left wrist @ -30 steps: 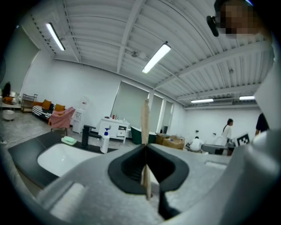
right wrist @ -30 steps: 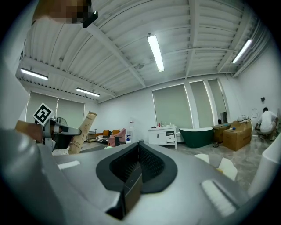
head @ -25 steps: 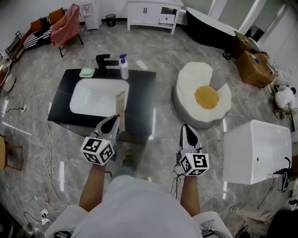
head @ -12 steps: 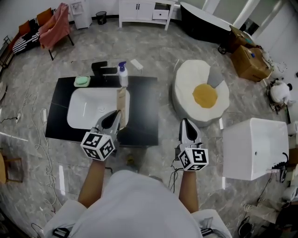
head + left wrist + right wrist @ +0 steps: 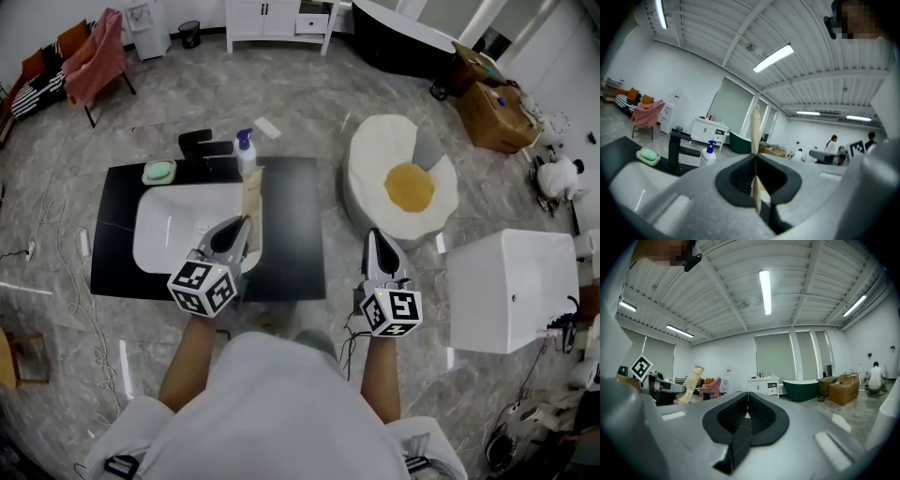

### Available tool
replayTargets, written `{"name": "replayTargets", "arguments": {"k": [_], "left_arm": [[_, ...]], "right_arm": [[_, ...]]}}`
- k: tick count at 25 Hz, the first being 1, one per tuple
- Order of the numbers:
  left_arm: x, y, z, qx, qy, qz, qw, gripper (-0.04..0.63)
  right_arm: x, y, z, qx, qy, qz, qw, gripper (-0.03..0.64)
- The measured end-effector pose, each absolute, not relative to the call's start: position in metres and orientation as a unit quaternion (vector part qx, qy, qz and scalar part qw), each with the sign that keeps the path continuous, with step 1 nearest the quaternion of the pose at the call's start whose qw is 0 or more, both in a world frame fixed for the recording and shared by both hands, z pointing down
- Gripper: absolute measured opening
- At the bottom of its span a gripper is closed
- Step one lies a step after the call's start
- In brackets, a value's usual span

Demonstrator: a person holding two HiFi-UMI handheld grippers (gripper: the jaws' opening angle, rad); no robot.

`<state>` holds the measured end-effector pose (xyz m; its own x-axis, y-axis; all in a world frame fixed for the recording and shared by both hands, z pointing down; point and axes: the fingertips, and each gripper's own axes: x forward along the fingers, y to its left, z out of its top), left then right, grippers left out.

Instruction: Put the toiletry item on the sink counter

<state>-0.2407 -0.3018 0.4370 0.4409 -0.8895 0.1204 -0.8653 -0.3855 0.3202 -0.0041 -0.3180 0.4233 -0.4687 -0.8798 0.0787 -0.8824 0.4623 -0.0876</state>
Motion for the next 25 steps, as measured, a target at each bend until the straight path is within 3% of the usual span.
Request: {"name": "replayTargets", "arguments": {"k": [25], "left_arm": [[-0.206,-0.354,0.455,0.825,-0.526,-0.03,0.206,0.002]], "right_arm": [[0.019,-0.367,0.422,0.511,-0.858,0.052,0.004,0.003]]}}
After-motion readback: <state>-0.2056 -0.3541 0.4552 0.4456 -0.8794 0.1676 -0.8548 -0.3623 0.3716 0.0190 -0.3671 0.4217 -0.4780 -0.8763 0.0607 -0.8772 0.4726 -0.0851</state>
